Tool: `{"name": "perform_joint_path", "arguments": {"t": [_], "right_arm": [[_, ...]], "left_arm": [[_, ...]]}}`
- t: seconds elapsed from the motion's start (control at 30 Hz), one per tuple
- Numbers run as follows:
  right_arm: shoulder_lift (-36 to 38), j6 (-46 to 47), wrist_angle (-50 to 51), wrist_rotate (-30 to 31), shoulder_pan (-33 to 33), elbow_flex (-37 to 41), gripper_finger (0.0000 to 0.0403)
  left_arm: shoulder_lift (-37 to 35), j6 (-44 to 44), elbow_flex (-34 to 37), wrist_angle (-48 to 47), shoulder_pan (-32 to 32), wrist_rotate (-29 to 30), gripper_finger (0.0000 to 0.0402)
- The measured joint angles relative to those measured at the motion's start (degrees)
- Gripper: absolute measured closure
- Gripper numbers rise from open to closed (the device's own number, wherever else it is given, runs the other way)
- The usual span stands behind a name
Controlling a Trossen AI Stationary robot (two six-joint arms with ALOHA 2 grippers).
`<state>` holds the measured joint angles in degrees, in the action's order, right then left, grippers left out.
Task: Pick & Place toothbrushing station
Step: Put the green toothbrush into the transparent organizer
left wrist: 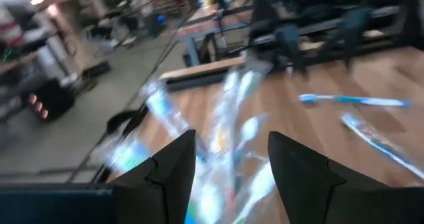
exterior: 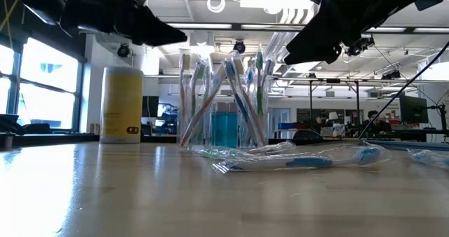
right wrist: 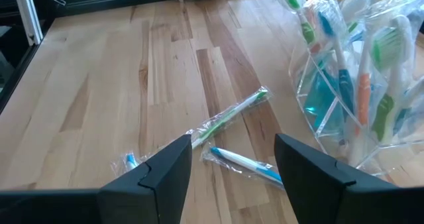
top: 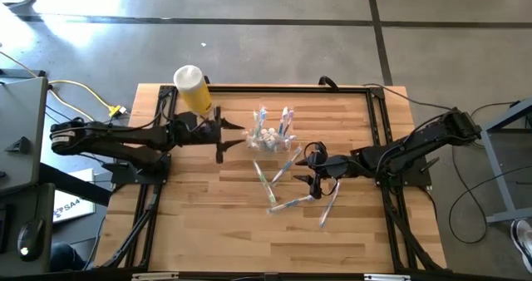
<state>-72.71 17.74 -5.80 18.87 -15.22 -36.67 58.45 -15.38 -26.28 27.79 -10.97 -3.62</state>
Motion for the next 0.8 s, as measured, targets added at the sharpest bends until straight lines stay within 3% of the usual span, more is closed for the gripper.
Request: {"name": "perform_joint_path", "arguments": {"t": [0.13,0.33,0.57,0.8], "right_arm": [[0.00,0.00,0.18,0.00,0.00,0.00,0.0196],[0.00,-0.02,0.48,0.44,0.02,0.00,0.0196],[0.00,0.26,0.46,0.49,1.04,0.00,0.0196],[-0.02,0.29,0.50,0.46,1.51,0.00,0.0196]], "left_arm": [[-0.51,-4.02,-3.76,-5.45,6.35,-0.10,0.0220],[3.73,-7.32,-13.08,-23.12,16.40,0.84,0.0220],[17.37,-11.58,-23.99,-35.88,20.50,4.21,0.0220],[32.40,-18.97,-30.74,-38.78,20.38,5.57,0.0220]]}}
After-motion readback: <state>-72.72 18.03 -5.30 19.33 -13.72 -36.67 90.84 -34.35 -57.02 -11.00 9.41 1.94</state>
